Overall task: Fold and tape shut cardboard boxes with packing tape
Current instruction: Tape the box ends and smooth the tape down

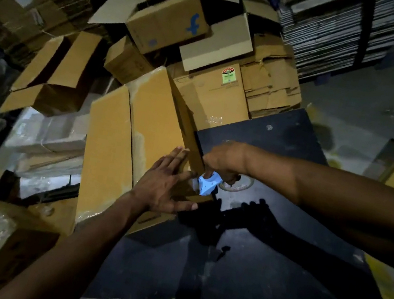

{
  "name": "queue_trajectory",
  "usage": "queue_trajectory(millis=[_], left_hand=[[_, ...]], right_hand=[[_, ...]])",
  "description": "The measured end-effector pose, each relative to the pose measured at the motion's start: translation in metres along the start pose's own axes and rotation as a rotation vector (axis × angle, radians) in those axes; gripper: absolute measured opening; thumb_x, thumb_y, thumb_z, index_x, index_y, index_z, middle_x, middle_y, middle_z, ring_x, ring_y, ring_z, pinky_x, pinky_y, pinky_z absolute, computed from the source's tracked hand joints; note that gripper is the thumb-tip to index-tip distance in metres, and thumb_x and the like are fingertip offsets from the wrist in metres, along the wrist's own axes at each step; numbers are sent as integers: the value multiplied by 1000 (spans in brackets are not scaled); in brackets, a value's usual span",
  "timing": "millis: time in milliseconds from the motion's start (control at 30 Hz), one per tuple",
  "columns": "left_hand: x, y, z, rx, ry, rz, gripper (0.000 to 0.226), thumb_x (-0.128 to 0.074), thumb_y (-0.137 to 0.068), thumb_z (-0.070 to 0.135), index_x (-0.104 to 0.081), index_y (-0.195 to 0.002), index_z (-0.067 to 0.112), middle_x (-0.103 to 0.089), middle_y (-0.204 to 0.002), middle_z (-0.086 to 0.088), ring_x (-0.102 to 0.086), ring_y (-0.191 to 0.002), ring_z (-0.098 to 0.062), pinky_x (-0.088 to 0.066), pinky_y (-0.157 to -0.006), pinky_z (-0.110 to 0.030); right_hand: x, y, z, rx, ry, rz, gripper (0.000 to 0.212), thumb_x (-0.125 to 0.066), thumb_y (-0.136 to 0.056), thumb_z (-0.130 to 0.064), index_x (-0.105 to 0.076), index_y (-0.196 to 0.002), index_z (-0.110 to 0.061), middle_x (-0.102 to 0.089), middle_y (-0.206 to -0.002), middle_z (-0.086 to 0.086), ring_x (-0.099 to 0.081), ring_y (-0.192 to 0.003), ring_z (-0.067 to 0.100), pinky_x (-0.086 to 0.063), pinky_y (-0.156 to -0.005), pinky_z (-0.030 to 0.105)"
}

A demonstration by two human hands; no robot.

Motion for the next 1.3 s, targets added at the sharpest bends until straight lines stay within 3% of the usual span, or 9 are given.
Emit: queue_trajectory(millis=[233, 467, 600, 767, 933, 1033, 1133, 1200, 1300], left_hand=[[9, -24, 2, -66, -14, -121, 100, -39, -77, 109, -62, -150, 45, 28, -180, -6, 37, -162, -31, -2, -133, -67], [6, -36, -1, -108, -53, -156, 104, -29, -80, 109, -64, -151, 42, 26, -181, -3, 34, -163, -30, -1, -132, -68], [0, -38, -3, -122, -8, -158, 102, -32, -80, 108, -59, -154, 44, 19, -183, -2, 31, -164, -29, -1, -132, -69], [-10, -38, -12, -145, 125, -169, 89, -48, -82, 103, -59, -150, 47, 6, -184, -2, 24, -167, -27, -6, -132, -71], [-15, -39, -14, -153, 146, -180, 91, -58, -79, 100, -51, -154, 50, 4, -184, -1, 24, -166, -26, 3, -131, -71], [-13, -38, -13, -155, 166, -174, 91, -59, -75, 102, -58, -145, 45, -2, -184, -1, 20, -167, -27, 2, -131, -73], [-13, -39, -14, -175, 163, -176, 90, -55, -78, 103, -60, -143, 42, -1, -184, 0, 18, -168, -25, 5, -132, -70], [-11, -39, -15, -166, 235, -166, 83, -52, -86, 97, -63, -144, 39, -11, -183, 2, 7, -170, -22, 1, -134, -67], [3, -40, -29, -76, 531, 88, 56, -54, -103, 72, -74, -130, 28, -61, -155, 3, -49, -151, -18, -44, -120, -57]], right_hand=[[-12, 10, 6, -37, -33, 77, 70, -86, -82, -14, -62, -144, -33, -69, -113, -1, -67, -90, 22, -47, -66, 33], [-11, 7, 1, -65, -13, 76, 68, -89, -79, -17, -63, -140, -36, -58, -96, -7, -58, -76, 19, -55, -74, 39], [-6, 14, -4, -39, -2, 90, 53, -84, -88, -14, -62, -134, -27, -44, -86, -7, -47, -75, 20, -49, -77, 45], [-8, 16, -7, -67, -35, 94, 38, -81, -91, -17, -64, -125, -22, -57, -88, -6, -55, -72, 17, -50, -76, 46], [-20, -2, -2, -72, -55, 104, 44, -82, -89, -22, -67, -130, -31, -68, -108, -5, -68, -91, 22, -53, -73, 40], [-59, -14, -3, -155, 122, 37, 35, -78, -93, -37, -66, -123, -25, -63, -123, -3, -63, -108, 32, -52, -87, 55], [-110, -17, 19, -161, -34, -36, 25, -73, -98, -37, -73, -120, -24, -65, -117, -10, -62, -92, 18, -58, -84, 46], [-133, -15, 40, -145, -170, -106, 29, -77, -96, -33, -76, -124, -25, -73, -121, -9, -70, -91, 18, -62, -85, 40], [-153, -7, 70, -185, -438, -165, 41, -79, -90, -15, -77, -130, -25, -68, -135, -3, -67, -118, 28, -56, -106, 44]])
Point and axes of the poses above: each hand's wrist, its own y-axis away from the middle knuckle, its own x-axis out of the back of the hand, z = x × y, the point moved 4 cm from there along -y, towards the middle knuckle
